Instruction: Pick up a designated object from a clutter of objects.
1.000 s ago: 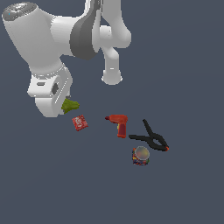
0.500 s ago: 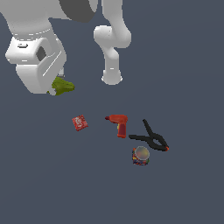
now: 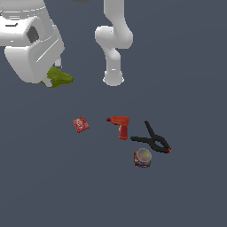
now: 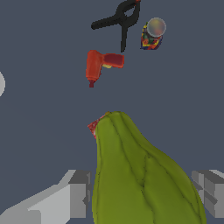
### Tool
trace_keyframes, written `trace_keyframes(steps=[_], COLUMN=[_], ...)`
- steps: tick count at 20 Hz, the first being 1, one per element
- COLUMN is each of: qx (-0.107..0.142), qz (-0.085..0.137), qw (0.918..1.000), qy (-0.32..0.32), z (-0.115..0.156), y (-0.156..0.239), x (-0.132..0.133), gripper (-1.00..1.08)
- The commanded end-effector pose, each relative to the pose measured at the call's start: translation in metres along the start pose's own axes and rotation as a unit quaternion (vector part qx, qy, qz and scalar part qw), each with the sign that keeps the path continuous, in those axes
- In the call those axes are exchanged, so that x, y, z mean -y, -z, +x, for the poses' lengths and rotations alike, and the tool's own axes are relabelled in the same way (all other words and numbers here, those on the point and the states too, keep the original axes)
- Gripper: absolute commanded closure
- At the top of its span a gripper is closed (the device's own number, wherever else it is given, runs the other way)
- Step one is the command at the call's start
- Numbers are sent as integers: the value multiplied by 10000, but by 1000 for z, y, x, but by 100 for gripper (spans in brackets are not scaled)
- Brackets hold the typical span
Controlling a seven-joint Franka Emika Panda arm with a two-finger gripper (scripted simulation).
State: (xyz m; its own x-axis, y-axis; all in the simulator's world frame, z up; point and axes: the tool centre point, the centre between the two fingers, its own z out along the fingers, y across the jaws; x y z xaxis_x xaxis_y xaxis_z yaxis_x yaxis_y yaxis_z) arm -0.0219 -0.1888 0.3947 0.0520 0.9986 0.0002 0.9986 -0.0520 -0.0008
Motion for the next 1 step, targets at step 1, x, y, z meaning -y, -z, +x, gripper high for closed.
trace_keyframes(steps=[1], qx=[2], qz=[-5], qw=[10000], qy=[0], z=[0], y=[3], x=[0], gripper=[108])
